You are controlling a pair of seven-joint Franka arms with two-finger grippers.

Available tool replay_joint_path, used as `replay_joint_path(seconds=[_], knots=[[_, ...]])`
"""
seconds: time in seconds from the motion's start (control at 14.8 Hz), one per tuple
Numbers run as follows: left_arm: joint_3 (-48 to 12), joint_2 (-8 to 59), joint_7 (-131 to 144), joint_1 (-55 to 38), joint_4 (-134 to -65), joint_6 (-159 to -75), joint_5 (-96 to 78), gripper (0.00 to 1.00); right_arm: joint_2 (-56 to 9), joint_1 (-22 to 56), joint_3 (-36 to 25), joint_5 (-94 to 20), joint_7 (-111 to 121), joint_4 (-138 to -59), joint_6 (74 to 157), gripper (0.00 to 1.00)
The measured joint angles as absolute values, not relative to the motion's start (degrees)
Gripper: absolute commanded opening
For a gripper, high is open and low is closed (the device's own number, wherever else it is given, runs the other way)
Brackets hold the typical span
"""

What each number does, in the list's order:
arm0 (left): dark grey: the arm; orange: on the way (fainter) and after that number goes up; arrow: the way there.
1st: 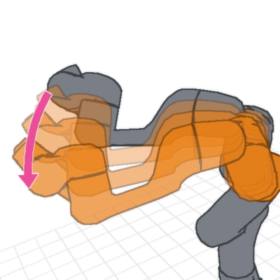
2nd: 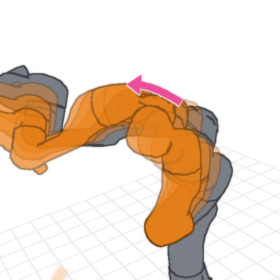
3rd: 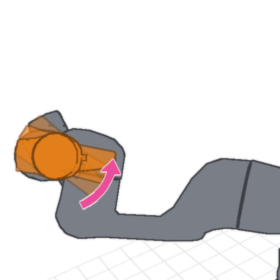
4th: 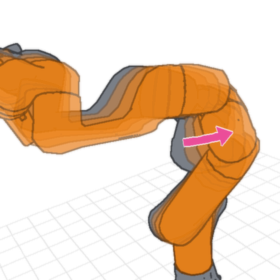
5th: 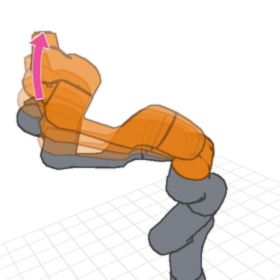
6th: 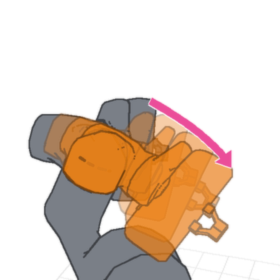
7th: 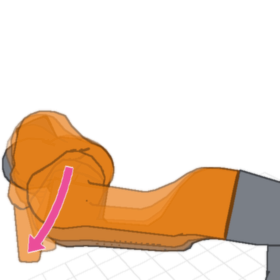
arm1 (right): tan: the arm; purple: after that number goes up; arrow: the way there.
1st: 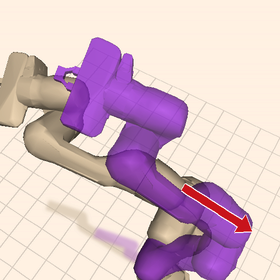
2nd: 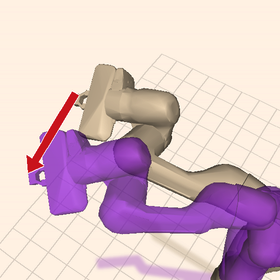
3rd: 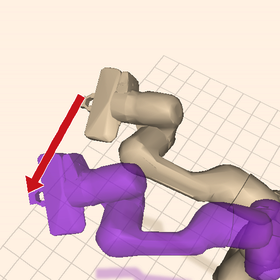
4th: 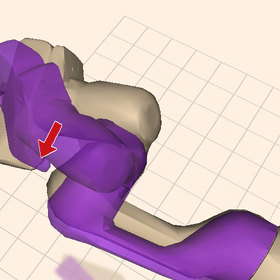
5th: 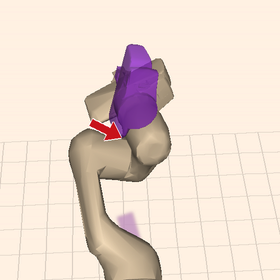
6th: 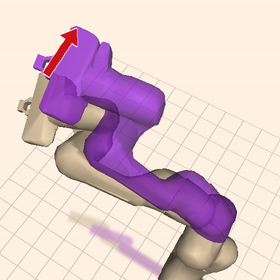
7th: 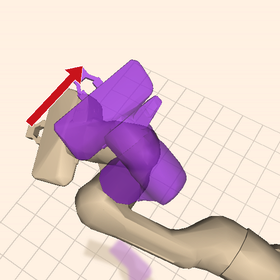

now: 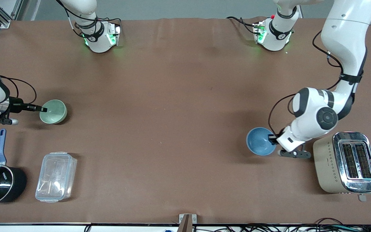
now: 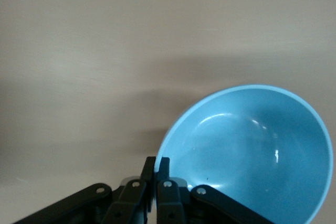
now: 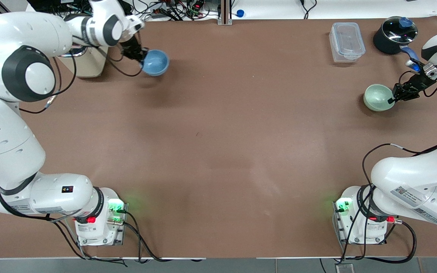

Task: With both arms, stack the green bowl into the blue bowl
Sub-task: 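Carry the green bowl and blue bowl toward each other at table center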

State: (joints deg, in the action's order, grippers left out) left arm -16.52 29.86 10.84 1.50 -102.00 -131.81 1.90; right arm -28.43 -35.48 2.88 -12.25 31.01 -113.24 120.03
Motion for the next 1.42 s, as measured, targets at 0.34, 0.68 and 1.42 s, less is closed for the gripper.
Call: replay_joint_path(seconds=[0.34, 0.68, 1.42], knots=[[-23.7, 29.1, 32.5, -5.7, -100.1, -129.5, 1.9, 0.0, -24.7, -33.2, 3.5, -12.3, 30.6, -111.2, 116.8, 0.01], [-23.5, 33.8, 48.5, -17.5, -95.4, -131.0, 1.9, 0.0, -13.6, -26.9, 3.7, -12.3, 22.3, -110.7, 107.8, 0.02], [-20.7, 45.7, 52.7, -26.9, -91.6, -142.7, 1.9, 0.97, -5.7, 0.9, 4.3, -12.3, -8.6, -111.6, 106.9, 0.0]])
